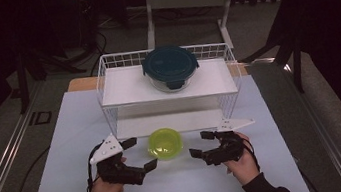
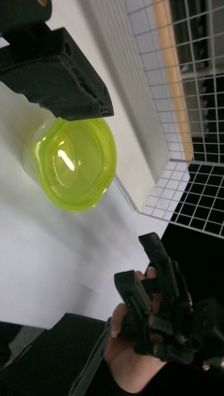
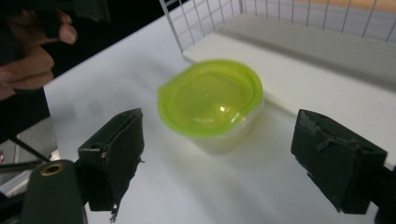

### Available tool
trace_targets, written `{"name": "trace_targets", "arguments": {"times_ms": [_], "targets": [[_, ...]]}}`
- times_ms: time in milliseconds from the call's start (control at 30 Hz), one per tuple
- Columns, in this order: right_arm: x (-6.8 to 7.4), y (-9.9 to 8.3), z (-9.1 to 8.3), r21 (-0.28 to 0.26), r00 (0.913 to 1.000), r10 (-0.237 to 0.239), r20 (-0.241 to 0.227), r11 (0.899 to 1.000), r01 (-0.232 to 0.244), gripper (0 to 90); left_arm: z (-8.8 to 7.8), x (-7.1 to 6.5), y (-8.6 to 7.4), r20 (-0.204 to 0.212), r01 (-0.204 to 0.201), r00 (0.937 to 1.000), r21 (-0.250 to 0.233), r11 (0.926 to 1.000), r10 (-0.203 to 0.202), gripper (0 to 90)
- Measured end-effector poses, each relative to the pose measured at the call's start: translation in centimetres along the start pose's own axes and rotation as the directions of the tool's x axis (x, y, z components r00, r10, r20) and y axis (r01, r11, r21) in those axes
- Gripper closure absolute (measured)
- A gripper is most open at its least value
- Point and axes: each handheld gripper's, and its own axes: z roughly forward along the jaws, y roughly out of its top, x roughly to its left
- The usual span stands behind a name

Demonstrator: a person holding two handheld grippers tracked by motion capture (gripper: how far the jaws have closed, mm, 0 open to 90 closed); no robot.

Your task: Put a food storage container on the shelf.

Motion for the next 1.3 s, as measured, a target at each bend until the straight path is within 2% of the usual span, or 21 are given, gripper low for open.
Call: {"name": "trace_targets", "arguments": {"times_ms": [133, 233, 333, 433, 567, 633, 667, 733, 767, 800, 833, 867, 900, 967, 1000, 1033, 1100, 1133, 1200, 1233, 1300], "targets": [[0.0, 0.7, 0.1, -0.011, 0.9999, -0.009, 0.011, 1.0, 0.009, 18.3, 0.7, 1.0, 0.3, 0.005, 0.045, 0.9989, 0.028, 0.9986, -0.046, 0.6], [-0.2, 1.2, 0.3, -0.003, 0.9998, -0.002, 0.019, 1.0, 0.002, 20.5, 1.3, 1.6, 0.3, -0.002, 0.076, 0.9971, 0.025, 0.9968, -0.076, 0.6], [-0.3, 1.6, 0.7, -0.009, 0.9995, -0.018, 0.025, 1.0, 0.019, 20.5, 1.9, 1.9, 0.5, -0.005, 0.09, 0.996, 0.03, 0.9955, -0.09, 0.6], [-0.6, 1.7, 1.1, -0.008, 0.9997, -0.008, 0.021, 1.0, 0.008, 18.8, 2.5, 2.5, 0.6, -0.008, 0.114, 0.9935, 0.049, 0.9923, -0.114, 0.6], [-1.0, 1.7, 2.0, -0.003, 0.9998, 0.012, 0.017, 1.0, -0.012, 14.3, 3.6, 3.4, 0.3, -0.043, 0.168, 0.9854, 0.115, 0.979, -0.164, 0.7], [-1.2, 1.7, 2.4, 0.004, 0.9997, 0.009, 0.021, 1.0, -0.009, 14.1, 4.1, 3.8, 0.0, -0.046, 0.193, 0.9811, 0.136, 0.9718, -0.188, 0.7], [-1.3, 1.7, 2.5, 0.002, 0.9997, 0.011, 0.023, 1.0, -0.011, 14.2, 4.4, 4.1, -0.2, -0.065, 0.216, 0.976, 0.153, 0.9643, -0.208, 0.7], [-1.5, 1.6, 2.9, 0.027, 0.9987, 0.046, 0.022, 0.999, -0.047, 14.2, 4.9, 4.7, -0.5, -0.073, 0.24, 0.9704, 0.179, 0.9542, -0.23, 1.0], [-1.6, 1.6, 3.1, 0.034, 0.998, 0.057, 0.029, 0.998, -0.058, 14.0, 5.1, 5.0, -0.7, -0.085, 0.264, 0.9641, 0.188, 0.9461, -0.252, 1.0], [-1.7, 1.6, 3.3, 0.044, 0.9965, 0.077, 0.032, 0.996, -0.078, 13.3, 5.3, 5.4, -0.9, -0.077, 0.3, 0.9537, 0.192, 0.9343, -0.291, 1.6], [-1.7, 1.6, 3.5, 0.048, 0.9955, 0.087, 0.038, 0.995, -0.088, 12.1, 5.4, 5.7, -1.0, -0.077, 0.321, 0.9471, 0.2, 0.9258, -0.312, 2.7], [-1.8, 1.5, 3.7, 0.051, 0.9949, 0.095, 0.035, 0.994, -0.096, 11.8, 5.5, 5.9, -1.1, -0.077, 0.355, 0.9348, 0.205, 0.9121, -0.347, 3.5], [-1.9, 1.5, 3.8, 0.056, 0.9935, 0.111, 0.026, 0.992, -0.112, 11.8, 5.7, 6.3, -1.3, -0.08, 0.392, 0.9198, 0.214, 0.8945, -0.384, 5.0], [-2.1, 1.4, 4.0, 0.064, 0.9891, 0.146, 0.019, 0.987, -0.147, 14.2, 5.9, 6.8, -1.6, -0.081, 0.445, 0.8954, 0.221, 0.8679, -0.438, 9.3], [-2.2, 1.4, 4.1, 0.066, 0.9861, 0.166, 0.008, 0.984, -0.166, 14.8, 5.9, 7.0, -1.9, -0.084, 0.476, 0.8789, 0.223, 0.8506, -0.47, 11.9], [-2.4, 1.3, 4.3, 0.064, 0.9816, 0.191, 0.003, 0.98, -0.191, 17.4, 6.0, 7.1, -2.0, -0.088, 0.495, 0.868, 0.225, 0.8391, -0.489, 13.9], [-2.7, 1.2, 4.5, 0.064, 0.9694, 0.245, -0.005, 0.968, -0.244, 22.8, 6.0, 7.4, -2.3, -0.085, 0.518, 0.8544, 0.225, 0.8255, -0.513, 19.6], [-2.9, 1.1, 4.6, 0.07, 0.9659, 0.259, -0.006, 0.964, -0.258, 24.7, 6.1, 7.4, -2.4, -0.086, 0.534, 0.8443, 0.227, 0.8148, -0.529, 22.4], [-3.0, 1.0, 5.0, 0.091, 0.9587, 0.284, 0.003, 0.955, -0.283, 30.8, 6.1, 7.6, -2.5, -0.097, 0.549, 0.8341, 0.239, 0.8007, -0.543, 29.4], [-3.1, 0.8, 5.3, 0.102, 0.9511, 0.309, 0.002, 0.946, -0.307, 31.5, 6.1, 7.7, -2.5, -0.1, 0.552, 0.8326, 0.24, 0.7989, -0.545, 33.7], [-3.2, 0.7, 5.8, 0.123, 0.9402, 0.34, 0.007, 0.933, -0.339, 36.1, 6.2, 7.8, -2.6, -0.099, 0.564, 0.8236, 0.243, 0.7891, -0.558, 37.9]]}}
